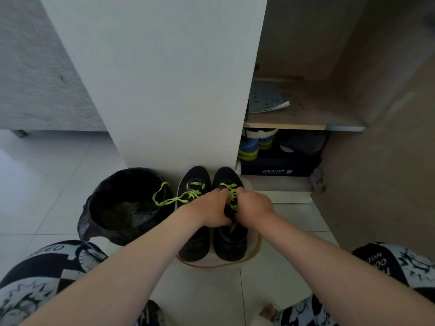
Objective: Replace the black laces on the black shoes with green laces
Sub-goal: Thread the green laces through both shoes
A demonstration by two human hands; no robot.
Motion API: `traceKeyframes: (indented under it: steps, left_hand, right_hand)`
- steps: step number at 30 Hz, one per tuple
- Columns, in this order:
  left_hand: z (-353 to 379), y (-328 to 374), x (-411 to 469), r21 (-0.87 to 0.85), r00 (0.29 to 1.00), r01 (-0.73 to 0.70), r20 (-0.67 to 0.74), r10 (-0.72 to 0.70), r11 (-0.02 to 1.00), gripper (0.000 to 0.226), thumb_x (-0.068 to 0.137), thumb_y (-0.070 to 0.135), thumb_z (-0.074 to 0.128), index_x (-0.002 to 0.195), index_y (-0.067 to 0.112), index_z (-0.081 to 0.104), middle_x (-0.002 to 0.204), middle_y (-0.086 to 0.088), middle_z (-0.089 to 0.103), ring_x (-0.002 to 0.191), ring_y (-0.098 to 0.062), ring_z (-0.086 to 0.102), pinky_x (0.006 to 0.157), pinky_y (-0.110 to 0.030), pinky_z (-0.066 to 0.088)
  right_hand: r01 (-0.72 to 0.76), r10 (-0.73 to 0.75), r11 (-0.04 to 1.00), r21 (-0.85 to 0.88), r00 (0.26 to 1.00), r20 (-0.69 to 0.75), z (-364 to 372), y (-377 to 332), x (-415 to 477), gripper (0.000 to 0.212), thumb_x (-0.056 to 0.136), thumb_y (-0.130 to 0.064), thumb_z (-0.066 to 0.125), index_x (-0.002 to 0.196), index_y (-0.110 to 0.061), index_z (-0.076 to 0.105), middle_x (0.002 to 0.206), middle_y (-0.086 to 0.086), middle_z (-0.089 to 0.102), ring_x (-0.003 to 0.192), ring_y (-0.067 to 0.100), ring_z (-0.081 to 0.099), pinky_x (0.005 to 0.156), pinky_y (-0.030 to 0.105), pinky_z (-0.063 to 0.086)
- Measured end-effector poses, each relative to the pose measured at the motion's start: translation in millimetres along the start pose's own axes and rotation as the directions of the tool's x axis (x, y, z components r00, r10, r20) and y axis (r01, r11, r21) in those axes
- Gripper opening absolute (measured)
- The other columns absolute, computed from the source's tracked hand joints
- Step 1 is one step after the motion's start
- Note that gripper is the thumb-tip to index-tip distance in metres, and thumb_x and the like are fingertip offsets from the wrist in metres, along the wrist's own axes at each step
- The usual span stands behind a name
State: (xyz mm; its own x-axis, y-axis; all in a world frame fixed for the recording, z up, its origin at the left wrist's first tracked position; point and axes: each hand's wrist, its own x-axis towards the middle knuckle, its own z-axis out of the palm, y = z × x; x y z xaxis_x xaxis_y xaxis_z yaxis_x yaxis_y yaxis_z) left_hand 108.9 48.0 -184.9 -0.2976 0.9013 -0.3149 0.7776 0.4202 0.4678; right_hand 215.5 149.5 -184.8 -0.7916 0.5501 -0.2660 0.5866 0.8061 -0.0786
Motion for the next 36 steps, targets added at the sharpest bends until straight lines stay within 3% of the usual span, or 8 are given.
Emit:
traceKeyframes:
  steps: [4,7,13,15,20,28,33,36]
  left_hand:
    - [-19,-6,-6,0.014,0.999,-0.011,0.048,0.01,1.0,0.037,0.085,0.03,0.069,0.12,0.024,0.057,0.107,0.005,0.059,0.098,-0.018,0.059,0.086,-0.033,0.051]
    - [-39,-13,-12,-0.024,0.997,-0.021,-0.068,0.019,0.999,0.027,0.092,0.013,0.054,0.111,0.028,0.065,0.104,0.005,0.066,0.099,-0.015,0.062,0.088,-0.029,0.05]
    - [-67,-53,-26,0.016,0.952,0.119,-0.286,-0.109,0.993,0.041,0.078,-0.005,0.05,0.11,0.015,0.067,0.108,-0.005,0.069,0.102,-0.022,0.064,0.088,-0.03,0.05]
    - [-61,-67,-32,-0.014,0.952,0.218,-0.215,-0.216,0.976,0.031,0.083,0.005,0.058,0.113,0.015,0.062,0.112,-0.006,0.065,0.103,-0.023,0.06,0.088,-0.031,0.049]
    - [-48,-85,-40,-0.133,0.947,0.316,-0.02,-0.321,0.939,0.048,0.076,0.027,0.069,0.117,0.023,0.044,0.106,0.0,0.057,0.093,-0.017,0.059,0.082,-0.034,0.052]
    - [-77,-85,-49,-0.065,0.947,0.288,0.169,-0.274,0.955,0.022,0.089,0.037,0.065,0.096,0.017,0.07,0.08,-0.001,0.076,0.075,-0.013,0.069,0.075,-0.03,0.055]
    - [-92,-95,-48,-0.277,0.854,0.486,0.353,-0.382,0.829,0.025,0.099,0.026,0.053,0.09,0.003,0.055,0.064,-0.011,0.065,0.063,-0.022,0.072,0.057,-0.029,0.053]
    - [-96,-105,-49,-0.122,0.694,0.653,0.493,-0.526,0.748,0.028,0.102,0.018,0.046,0.1,-0.007,0.059,0.084,-0.018,0.067,0.069,-0.03,0.073,0.058,-0.034,0.057]
  right_hand:
    - [0.02,-0.022,1.0,0.011,0.976,0.216,-26,0,4,0.061,0.075,-0.045,0.076,0.119,-0.017,0.045,0.108,0.004,0.063,0.099,0.028,0.064,0.07,0.034,0.047]
    - [0.062,-0.068,0.997,0.037,0.98,0.187,-50,-2,3,0.064,0.074,-0.046,0.079,0.124,-0.023,0.049,0.118,0.0,0.058,0.106,0.025,0.06,0.084,0.038,0.052]
    - [0.227,-0.23,0.924,0.307,0.973,-0.029,-64,-25,13,0.023,0.09,-0.028,0.064,0.112,-0.03,0.067,0.118,-0.006,0.065,0.112,0.018,0.06,0.092,0.036,0.053]
    - [0.228,-0.238,0.938,0.26,0.971,0.005,-58,-36,18,0.013,0.087,-0.036,0.067,0.098,-0.031,0.073,0.104,-0.01,0.07,0.101,0.015,0.064,0.085,0.035,0.056]
    - [0.235,-0.234,0.968,0.088,0.972,-0.015,-31,-64,28,0.042,0.077,-0.066,0.069,0.081,-0.024,0.073,0.077,-0.006,0.069,0.075,0.016,0.064,0.066,0.031,0.052]
    - [0.079,-0.226,0.827,0.557,0.953,0.2,-36,-66,49,0.015,0.074,-0.027,0.082,0.065,-0.026,0.07,0.076,-0.01,0.066,0.076,0.009,0.06,0.068,0.027,0.044]
    - [-0.046,-0.171,0.608,0.793,0.967,0.187,-50,-61,47,0.028,0.068,-0.04,0.055,0.061,-0.013,0.063,0.069,0.003,0.06,0.067,0.019,0.05,0.066,0.032,0.034]
    - [-0.122,0.03,0.475,0.872,0.992,0.122,-58,-52,57,0.039,0.089,-0.029,0.052,0.052,-0.016,0.052,0.069,0.007,0.059,0.059,0.022,0.047,0.059,0.029,0.036]
